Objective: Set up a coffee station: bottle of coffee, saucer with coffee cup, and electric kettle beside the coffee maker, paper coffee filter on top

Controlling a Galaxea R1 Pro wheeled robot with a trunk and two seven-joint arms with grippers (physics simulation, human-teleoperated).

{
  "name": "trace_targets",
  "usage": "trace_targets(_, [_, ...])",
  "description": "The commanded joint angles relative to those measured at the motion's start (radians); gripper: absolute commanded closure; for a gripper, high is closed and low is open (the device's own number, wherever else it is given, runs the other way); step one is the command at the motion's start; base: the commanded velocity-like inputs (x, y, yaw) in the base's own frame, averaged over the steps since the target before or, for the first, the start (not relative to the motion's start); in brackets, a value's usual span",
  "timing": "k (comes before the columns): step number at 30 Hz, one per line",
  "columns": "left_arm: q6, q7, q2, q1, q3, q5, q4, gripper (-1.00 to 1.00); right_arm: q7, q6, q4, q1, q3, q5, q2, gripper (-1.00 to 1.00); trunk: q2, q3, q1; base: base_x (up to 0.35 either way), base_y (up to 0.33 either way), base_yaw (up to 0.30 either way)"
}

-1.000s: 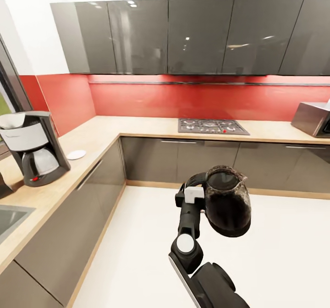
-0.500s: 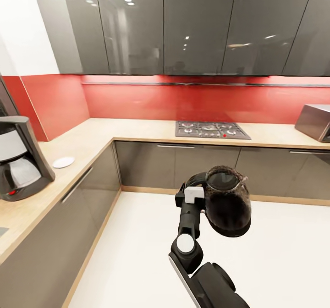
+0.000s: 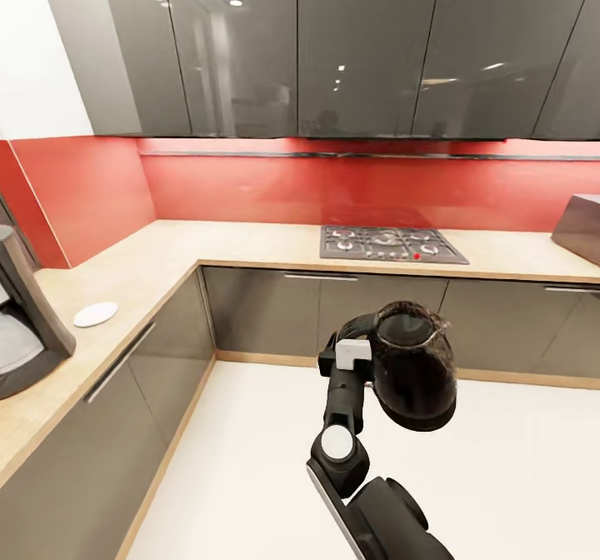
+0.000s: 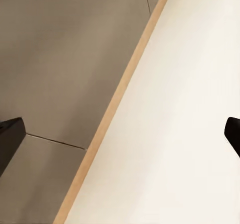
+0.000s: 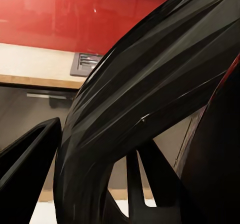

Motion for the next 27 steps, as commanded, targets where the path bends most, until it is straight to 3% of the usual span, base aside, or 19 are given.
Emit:
trace_targets(1, [-0.003,0.005,0.001,-0.001,-0.008,0.008,0.000,-1.00,-0.003,0.011,0.000,-0.001,0.001,0.008,0.000,1.00,-0.002,-0.002,0.001,0.339,0.000,0.000])
trace_targets(12, [-0.003,0.005,0.000,-0.001,-0.009,0.007,0.000,-1.00,-0.003,0.011,0.000,-0.001,0.001,0.008,0.000,1.00,-0.002,-0.002,0.001,0.336,-0.036,0.000])
trace_targets(27, [-0.003,0.005,-0.001,-0.001,-0.009,0.007,0.002,-1.00,-0.003,0.011,0.000,-0.001,0.001,0.008,0.000,1.00,-0.002,-0.002,0.001,0.290,-0.150,0.000])
